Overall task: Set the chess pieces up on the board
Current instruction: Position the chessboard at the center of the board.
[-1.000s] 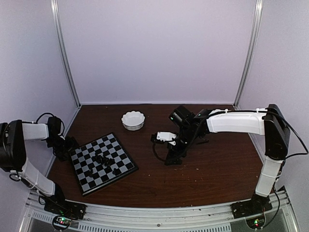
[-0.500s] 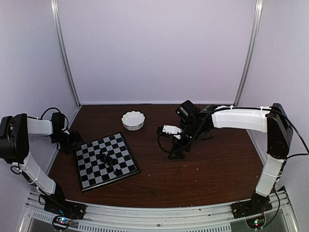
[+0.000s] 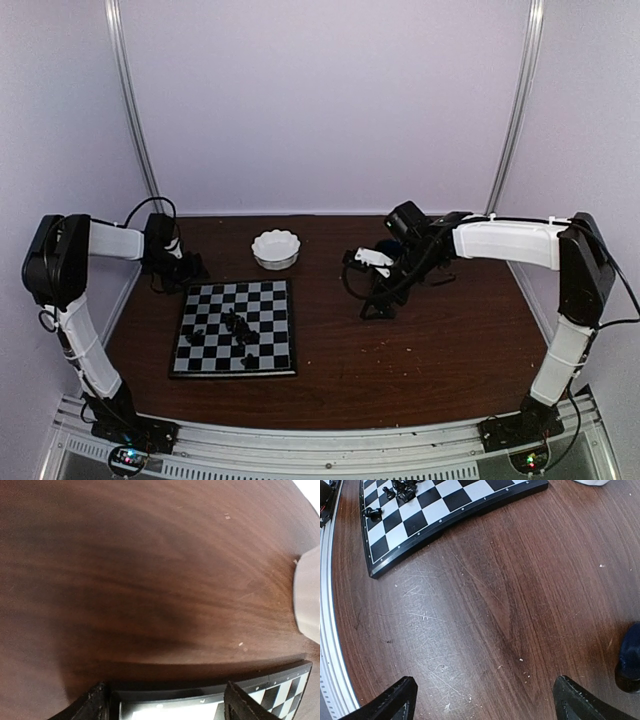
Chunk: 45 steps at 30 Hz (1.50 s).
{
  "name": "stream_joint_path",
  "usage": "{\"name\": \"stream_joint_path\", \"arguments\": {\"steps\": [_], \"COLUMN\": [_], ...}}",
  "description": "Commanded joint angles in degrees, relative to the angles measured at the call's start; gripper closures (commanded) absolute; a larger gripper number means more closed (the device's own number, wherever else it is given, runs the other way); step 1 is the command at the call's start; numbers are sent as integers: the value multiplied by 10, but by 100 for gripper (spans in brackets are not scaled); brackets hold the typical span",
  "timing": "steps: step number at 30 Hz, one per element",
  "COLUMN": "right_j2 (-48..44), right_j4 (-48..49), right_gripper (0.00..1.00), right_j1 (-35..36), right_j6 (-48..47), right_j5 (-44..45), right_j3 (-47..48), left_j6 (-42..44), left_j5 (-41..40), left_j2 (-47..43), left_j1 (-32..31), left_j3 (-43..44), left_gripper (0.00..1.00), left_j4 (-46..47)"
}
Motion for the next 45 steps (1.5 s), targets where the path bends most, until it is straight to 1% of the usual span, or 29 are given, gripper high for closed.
{"name": "stream_joint_path", "arguments": {"steps": [1, 8, 18, 24, 30, 39, 45], "right_j2": [-19, -27, -39, -45, -47, -50, -49], "right_j4": [8, 10, 13, 16, 18, 20, 22], "right_gripper": [2, 2, 2, 2, 2, 2, 2], "right_j1": [-17, -46, -94, -109, -117, -124, -128], "right_j6": [9, 15, 20, 21, 20, 19, 17], "right_j5": [-23, -38, -60, -68, -71, -72, -75], "right_j3": [-12, -13, -21, -26, -30, -35, -39], "left_j6": [29, 57, 62, 64, 69, 80, 97], "left_j5": [37, 39, 44, 50, 51, 60, 61], "left_j2": [49, 76, 117, 140, 175, 221, 214], "left_j1": [-30, -98, -203, -269, -325, -383, -390], "left_j3": [21, 58, 110, 155, 219, 290, 335], "left_gripper": [20, 20, 22, 22, 22, 22, 22], "left_j4": [24, 28, 27, 16, -9, -37, -63]}}
